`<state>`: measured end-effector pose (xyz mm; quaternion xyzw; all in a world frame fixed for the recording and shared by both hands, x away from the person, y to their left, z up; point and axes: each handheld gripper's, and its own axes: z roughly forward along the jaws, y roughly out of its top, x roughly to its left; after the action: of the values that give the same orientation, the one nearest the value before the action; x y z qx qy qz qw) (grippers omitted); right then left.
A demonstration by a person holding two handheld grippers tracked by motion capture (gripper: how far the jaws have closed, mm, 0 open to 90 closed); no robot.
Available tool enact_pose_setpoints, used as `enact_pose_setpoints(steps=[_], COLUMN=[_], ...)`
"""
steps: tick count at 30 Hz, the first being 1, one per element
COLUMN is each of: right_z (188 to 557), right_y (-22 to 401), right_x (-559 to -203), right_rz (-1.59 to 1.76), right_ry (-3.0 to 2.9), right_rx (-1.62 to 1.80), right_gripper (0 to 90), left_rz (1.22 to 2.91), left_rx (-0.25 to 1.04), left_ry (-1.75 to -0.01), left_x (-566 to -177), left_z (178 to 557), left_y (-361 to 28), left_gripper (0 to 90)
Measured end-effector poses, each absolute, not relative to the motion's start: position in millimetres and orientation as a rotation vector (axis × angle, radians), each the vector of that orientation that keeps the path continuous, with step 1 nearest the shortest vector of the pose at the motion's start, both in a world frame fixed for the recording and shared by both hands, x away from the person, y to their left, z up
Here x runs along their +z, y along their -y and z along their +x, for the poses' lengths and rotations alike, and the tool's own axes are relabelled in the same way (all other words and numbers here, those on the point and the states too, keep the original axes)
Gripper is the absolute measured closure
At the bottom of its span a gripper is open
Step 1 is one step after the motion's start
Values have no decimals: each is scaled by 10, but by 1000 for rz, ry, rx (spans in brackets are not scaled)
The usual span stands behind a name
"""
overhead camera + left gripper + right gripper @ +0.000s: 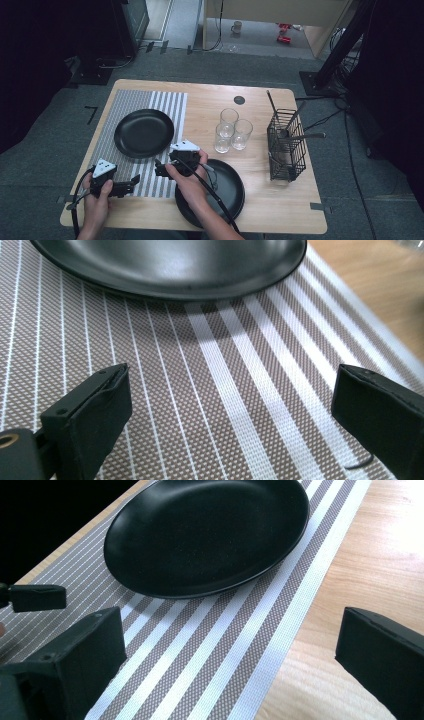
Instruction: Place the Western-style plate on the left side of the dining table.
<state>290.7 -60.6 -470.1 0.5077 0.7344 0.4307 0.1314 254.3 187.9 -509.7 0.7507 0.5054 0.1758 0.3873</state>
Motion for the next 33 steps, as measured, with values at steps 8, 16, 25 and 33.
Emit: enact_pose_setpoints(steps=[8,16,25,33], right_z=[2748,2647,2549,2455], right_y=[703,853,980,1111], right_x=[-4681,-4661,-4648,-4658], right_rz=[1469,1493,1504,1511], right_ry=[-2116,-2080,-2052,-2032], right_rx=[1237,1226,1210,1186], right_gripper=[0,0,0,0], left_rz=[1991,2050,2050,2052], left_rx=[508,538,537,536], left_ry=[-1264,-1263,-1264,-1261], left_x=[-5168,-5200,-5200,-5200], left_z=[2497,2502,2502,2506], left_y=[-1791,-1730,-1730,-1730], left_gripper=[34,33,33,33])
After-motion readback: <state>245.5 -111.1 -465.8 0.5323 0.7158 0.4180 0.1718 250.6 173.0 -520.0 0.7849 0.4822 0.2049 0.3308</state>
